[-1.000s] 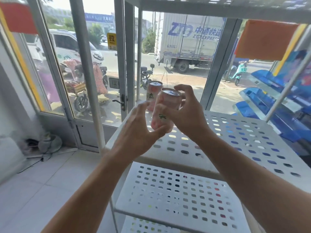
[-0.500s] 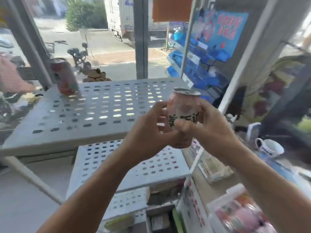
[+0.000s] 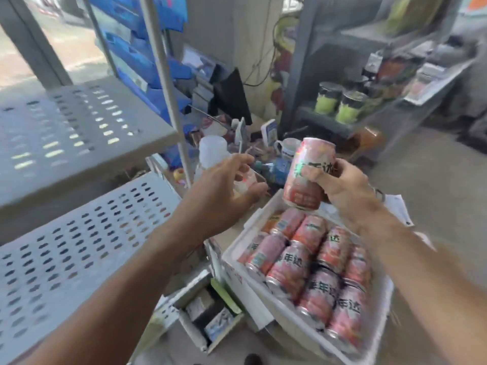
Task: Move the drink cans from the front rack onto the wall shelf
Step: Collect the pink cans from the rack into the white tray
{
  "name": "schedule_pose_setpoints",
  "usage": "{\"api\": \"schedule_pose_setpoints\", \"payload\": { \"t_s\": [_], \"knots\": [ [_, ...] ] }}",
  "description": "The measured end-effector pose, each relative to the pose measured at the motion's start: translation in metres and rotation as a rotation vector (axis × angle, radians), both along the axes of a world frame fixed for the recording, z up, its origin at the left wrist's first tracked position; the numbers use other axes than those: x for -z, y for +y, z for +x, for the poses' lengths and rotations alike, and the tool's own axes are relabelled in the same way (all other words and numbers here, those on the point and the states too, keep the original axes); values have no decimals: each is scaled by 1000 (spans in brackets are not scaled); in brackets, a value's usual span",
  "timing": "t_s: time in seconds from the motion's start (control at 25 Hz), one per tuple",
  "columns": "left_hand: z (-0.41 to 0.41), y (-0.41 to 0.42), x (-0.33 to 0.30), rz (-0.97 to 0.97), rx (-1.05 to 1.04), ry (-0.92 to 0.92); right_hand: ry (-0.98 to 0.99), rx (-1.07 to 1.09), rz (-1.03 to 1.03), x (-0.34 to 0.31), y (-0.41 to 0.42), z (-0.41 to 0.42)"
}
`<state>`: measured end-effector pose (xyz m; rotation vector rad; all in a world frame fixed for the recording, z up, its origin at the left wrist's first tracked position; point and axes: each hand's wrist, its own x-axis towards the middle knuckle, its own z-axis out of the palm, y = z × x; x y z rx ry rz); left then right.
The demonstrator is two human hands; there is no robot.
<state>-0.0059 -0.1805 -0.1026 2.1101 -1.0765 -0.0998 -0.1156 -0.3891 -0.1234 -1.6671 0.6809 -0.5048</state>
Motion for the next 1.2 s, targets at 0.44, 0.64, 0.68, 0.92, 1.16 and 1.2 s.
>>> {"api": "schedule_pose_setpoints", "payload": {
  "t_s": [0.44, 0.64, 0.68, 0.92, 1.16, 1.2],
  "knots": [
    [-54, -86, 43, 184, 216, -19, 333, 224, 403, 119, -29, -125],
    [-59, -98, 49, 200, 218, 0, 458, 92, 386, 144, 12, -117],
    [-59, -98, 49, 204, 215, 3, 485, 81, 326, 145, 16, -113],
    [-58, -92, 51, 206, 177, 3, 635, 11, 62, 140, 16, -113],
    [-59, -83, 56, 233, 139, 21, 653, -70, 56, 144, 9, -116],
    [-59, -83, 57, 233, 135, 25, 672, -89, 41, 144, 8, -117]
  ]
}}
